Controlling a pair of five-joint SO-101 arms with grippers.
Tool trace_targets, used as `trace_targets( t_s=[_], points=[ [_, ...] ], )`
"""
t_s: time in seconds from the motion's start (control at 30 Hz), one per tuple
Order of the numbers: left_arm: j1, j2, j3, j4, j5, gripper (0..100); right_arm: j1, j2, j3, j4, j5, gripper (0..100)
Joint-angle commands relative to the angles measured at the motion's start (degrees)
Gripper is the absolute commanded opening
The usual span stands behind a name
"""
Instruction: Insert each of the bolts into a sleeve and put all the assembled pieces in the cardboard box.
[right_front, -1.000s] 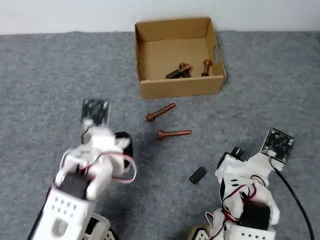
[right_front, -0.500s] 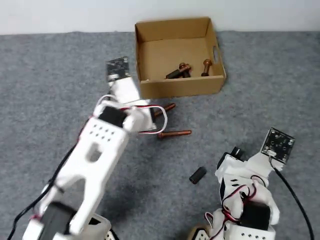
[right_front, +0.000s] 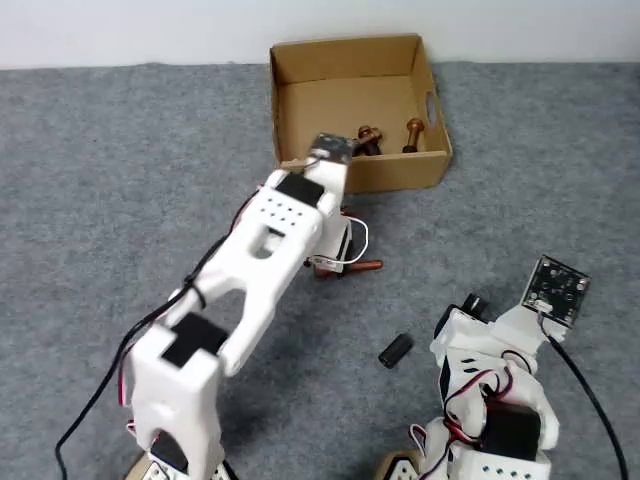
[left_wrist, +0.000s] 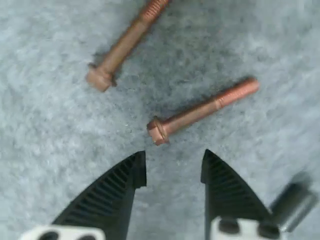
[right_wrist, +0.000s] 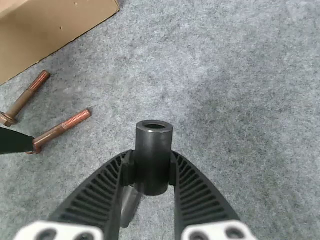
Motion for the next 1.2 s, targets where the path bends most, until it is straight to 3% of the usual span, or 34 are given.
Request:
trace_targets(
  t_s=[0.0,0.4,0.73,0.9,1.17],
  points=[
    [0.1,5.2,-12.0,5.8,-6.9,19,0.2,-0.7,-0.4,-1.4,0.4,0.8],
    [-0.5,25.5,-44.1,18.5,-22.9,19,0.2,-0.8,0.1,-1.5,0.4,0.8],
    [-0.4,33.3,-45.6,18.6,-25.9,18,0.2,-0.8,0.2,-1.5,0.4,0.8],
    [0.0,33.8,-45.5,18.6,-19.4,0,0.2,-0.9,0.2,-1.5,0.4,0.8],
    [0.1,31.5,-45.5,18.7,-2.3,0,0.2,-0.9,0.2,-1.5,0.4,0.8]
  ],
)
